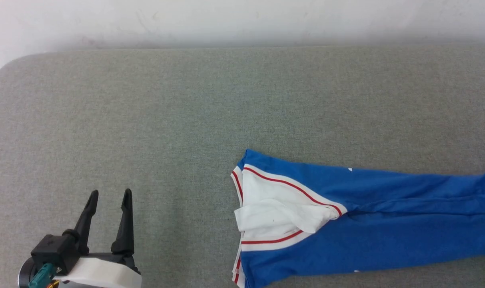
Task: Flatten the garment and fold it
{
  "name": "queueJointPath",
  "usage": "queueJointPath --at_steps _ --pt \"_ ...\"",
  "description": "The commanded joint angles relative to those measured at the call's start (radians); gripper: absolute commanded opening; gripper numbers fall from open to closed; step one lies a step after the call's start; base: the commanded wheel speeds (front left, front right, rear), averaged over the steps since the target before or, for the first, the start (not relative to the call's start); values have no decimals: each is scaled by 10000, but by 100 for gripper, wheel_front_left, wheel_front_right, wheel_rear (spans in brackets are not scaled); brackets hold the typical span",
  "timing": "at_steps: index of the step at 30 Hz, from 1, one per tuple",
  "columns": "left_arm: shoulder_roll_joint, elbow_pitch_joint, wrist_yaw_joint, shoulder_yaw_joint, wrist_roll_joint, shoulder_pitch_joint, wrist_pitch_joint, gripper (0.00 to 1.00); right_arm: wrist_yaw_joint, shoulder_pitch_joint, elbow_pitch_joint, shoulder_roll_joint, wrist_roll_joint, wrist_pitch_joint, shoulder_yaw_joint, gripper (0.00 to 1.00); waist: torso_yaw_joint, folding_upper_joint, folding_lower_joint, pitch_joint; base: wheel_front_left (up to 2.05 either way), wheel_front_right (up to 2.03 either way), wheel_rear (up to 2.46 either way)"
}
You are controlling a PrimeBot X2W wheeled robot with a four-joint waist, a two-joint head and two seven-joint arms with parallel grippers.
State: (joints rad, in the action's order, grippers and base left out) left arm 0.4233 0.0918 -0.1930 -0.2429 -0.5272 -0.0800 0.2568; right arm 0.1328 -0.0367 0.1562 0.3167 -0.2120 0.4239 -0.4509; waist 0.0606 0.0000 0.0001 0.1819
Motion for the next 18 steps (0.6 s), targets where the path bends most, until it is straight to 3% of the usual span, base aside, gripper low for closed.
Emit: queueJointPath --at_steps 1,11,18 --pt "-34 -37 97 -3 80 -57 49 100 -21 -144 -122 -66 -49 49 113 0 -12 0 -1 -4 0 0 0" --pt "-380 -407 354 -289 -37 168 49 100 -21 403 -2121 -1921 -1108 814 3124 0 116 0 -1 7 0 0 0" --pt "-517 -661 541 -324 -49 285 49 100 -21 297 -2844 -2482 -1204 914 5524 0 370 0 -1 -20 0 0 0"
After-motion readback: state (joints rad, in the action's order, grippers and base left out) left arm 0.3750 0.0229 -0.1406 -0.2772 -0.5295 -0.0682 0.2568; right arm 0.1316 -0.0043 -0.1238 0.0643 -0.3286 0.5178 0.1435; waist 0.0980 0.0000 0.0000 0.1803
